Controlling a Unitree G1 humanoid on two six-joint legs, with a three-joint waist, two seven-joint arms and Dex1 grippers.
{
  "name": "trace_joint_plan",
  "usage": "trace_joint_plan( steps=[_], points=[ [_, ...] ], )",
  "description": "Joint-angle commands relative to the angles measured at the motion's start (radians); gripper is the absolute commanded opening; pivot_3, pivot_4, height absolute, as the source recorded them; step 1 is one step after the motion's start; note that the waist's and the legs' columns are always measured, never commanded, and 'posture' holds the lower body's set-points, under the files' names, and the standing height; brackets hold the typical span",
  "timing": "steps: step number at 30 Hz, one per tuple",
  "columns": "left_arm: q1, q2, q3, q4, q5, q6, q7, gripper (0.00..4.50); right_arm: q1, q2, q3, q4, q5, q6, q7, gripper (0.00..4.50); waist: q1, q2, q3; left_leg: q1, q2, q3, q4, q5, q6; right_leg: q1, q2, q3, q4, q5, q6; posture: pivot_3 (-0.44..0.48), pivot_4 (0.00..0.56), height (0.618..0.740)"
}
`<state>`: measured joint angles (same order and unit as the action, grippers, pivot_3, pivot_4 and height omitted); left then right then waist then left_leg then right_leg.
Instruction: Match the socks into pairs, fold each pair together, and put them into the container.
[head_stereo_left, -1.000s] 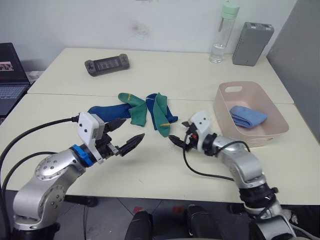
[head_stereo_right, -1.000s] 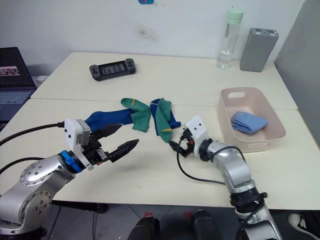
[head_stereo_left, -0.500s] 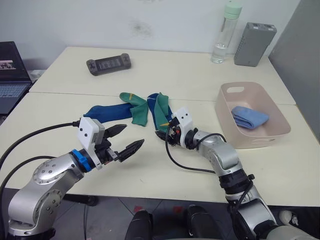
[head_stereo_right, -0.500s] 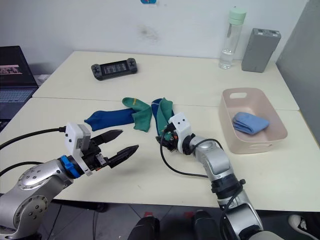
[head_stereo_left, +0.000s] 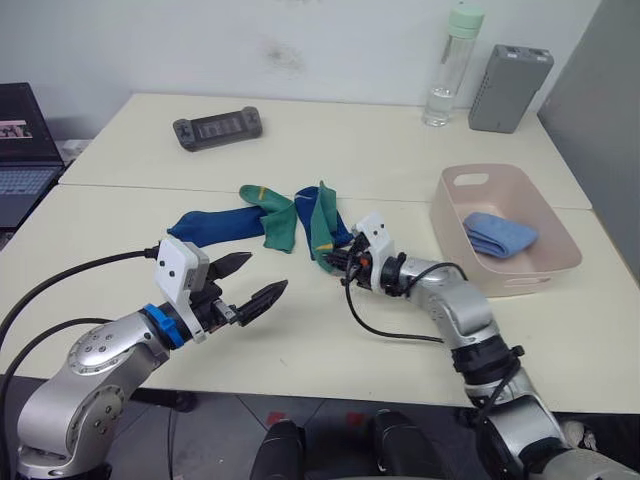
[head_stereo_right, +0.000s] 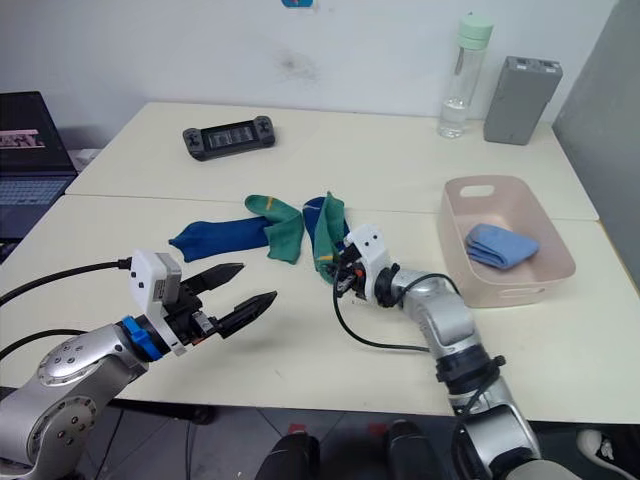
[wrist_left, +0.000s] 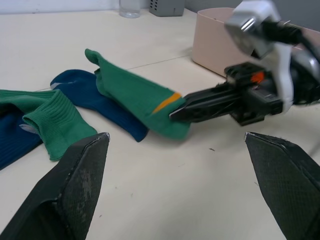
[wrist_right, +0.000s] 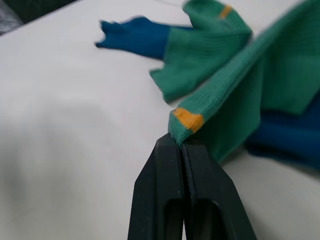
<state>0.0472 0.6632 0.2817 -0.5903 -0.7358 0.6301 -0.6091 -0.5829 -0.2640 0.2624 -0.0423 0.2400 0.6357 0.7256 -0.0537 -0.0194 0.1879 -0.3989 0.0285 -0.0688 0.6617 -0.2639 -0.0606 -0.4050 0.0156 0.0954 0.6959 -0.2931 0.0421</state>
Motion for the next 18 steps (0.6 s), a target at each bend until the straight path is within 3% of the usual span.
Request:
trace_joint_plan(
  steps=[1,8,12,14,18],
  points=[
    [-0.01,0.029,0.04,-0.017,-0.032,0.007,-0.022,4.5,-0.027,-0.143,0.03,-0.109,-0.023,-0.122,0.169,0.04,0.002,0.0,0.0,0.0,0.0,0.0,0.0,0.0,0.0,0.0,0.0,0.0,-0.001,0.0,0.0,0.0,0.15,0.74],
    [-0.029,0.056,0.03,0.019,-0.024,0.011,-0.062,4.5,-0.005,-0.446,0.113,-0.14,-0.157,-0.55,0.458,0.04,-0.006,0.0,0.001,0.001,0.001,0.001,-0.001,0.0,0.0,0.0,0.001,0.0,-0.001,0.0,0.0,0.0,0.15,0.74],
    [-0.057,0.063,0.018,0.041,-0.014,0.013,-0.075,4.5,0.031,-0.497,0.093,-0.149,-0.128,-0.607,0.523,0.04,-0.004,-0.001,0.001,0.001,0.001,0.001,0.0,0.0,0.0,0.0,0.001,0.001,-0.001,0.0,0.0,0.0,0.15,0.74],
    [-0.062,0.066,0.015,0.045,-0.013,0.014,-0.079,4.5,0.055,-0.501,0.059,-0.168,-0.062,-0.503,0.528,0.04,-0.003,-0.001,0.001,0.001,0.001,0.001,0.0,0.0,0.0,0.0,0.0,0.001,-0.001,0.0,0.0,0.0,0.15,0.74],
    [-0.059,0.07,0.013,0.04,-0.015,0.021,-0.084,4.5,0.079,-0.475,-0.079,-0.247,0.216,-0.026,0.438,0.04,-0.003,-0.001,0.001,0.0,0.001,0.0,0.0,0.0,0.0,0.0,0.0,0.001,0.0,0.0,-0.001,0.0,0.15,0.74]
  ],
)
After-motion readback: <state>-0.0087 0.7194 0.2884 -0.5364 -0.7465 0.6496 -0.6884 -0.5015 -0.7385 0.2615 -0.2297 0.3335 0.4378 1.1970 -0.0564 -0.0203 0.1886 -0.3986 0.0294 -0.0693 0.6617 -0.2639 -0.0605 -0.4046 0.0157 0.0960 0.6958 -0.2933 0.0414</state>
